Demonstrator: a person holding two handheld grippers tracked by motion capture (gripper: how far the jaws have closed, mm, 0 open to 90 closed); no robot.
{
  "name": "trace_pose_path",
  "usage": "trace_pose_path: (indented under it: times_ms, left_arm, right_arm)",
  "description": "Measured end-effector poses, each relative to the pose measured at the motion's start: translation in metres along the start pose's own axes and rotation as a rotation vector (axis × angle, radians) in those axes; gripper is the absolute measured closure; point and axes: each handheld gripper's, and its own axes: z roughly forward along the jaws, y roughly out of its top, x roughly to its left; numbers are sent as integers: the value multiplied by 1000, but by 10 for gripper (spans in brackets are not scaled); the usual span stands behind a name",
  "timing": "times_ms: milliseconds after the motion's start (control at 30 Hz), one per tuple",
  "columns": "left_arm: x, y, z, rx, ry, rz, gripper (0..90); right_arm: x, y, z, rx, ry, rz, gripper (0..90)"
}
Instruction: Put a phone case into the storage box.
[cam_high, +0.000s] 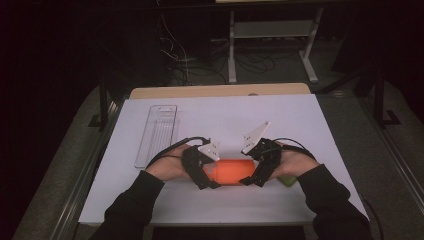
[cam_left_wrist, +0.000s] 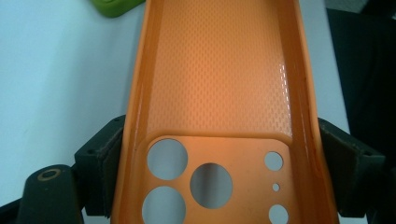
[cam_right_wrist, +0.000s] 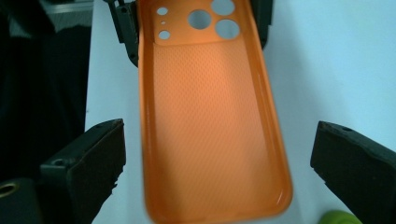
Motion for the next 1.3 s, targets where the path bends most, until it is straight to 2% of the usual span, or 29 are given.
trace_pose_path:
  times_ms: [67, 200, 267, 333, 367, 400, 433, 467, 600, 633, 667, 700, 800, 867, 1033, 1067, 1167, 1300]
  left_arm:
    - [1, -2, -2, -5, 11, -31, 159]
    - [5, -6, -6, -45, 44, -100, 158]
    - [6, -7, -7, -44, 59, -132, 158]
    - [8, -10, -8, -43, 85, -162, 158]
    - [8, -10, -8, -43, 85, -162, 158]
    - [7, -11, -8, -45, 96, -181, 158]
    - [8, -11, -8, -41, 105, -189, 158]
    - [8, -12, -8, -39, 117, -194, 158]
    - [10, -13, -11, -26, 178, -237, 158]
    - [10, -13, -11, -25, 205, -264, 158]
    - [10, -13, -12, -15, 216, -270, 158]
    - [11, -14, -12, -24, 226, -294, 158]
    - [14, -15, -17, -12, 240, -305, 158]
    - [13, -15, -19, -12, 247, -321, 158]
    - [12, -12, -20, -14, 273, -339, 158]
    - [12, -12, -20, -15, 277, -343, 158]
    - [12, -12, -20, -15, 277, -364, 158]
    - [13, -13, -20, -8, 277, -366, 158]
  right_arm:
    - [-2, -5, -4, -14, -42, 33, 23]
    - [-4, -11, -9, -51, -77, 65, 20]
    - [-4, -14, -11, -71, -102, 101, 17]
    - [-4, -20, -14, -102, -154, 185, 14]
    - [-4, -20, -14, -102, -154, 185, 14]
    - [-3, -22, -14, -107, -160, 207, 13]
    - [-4, -27, -14, -123, -171, 261, 13]
    - [-4, -27, -14, -123, -171, 261, 13]
    - [-1, -35, -10, -138, -214, 343, 9]
    - [0, -37, -9, -137, -221, 361, 9]
    - [1, -40, -7, -145, -234, 370, 9]
    - [2, -42, -6, -145, -235, 388, 8]
    - [6, -47, -4, -166, -269, 424, 8]
    - [10, -49, -2, -182, -271, 466, 9]
    - [16, -55, 5, -214, -288, 513, 9]
    - [18, -59, 10, -230, -285, 544, 9]
    - [21, -61, 16, -237, -300, 553, 9]
    - [25, -59, 22, -245, -337, 535, 9]
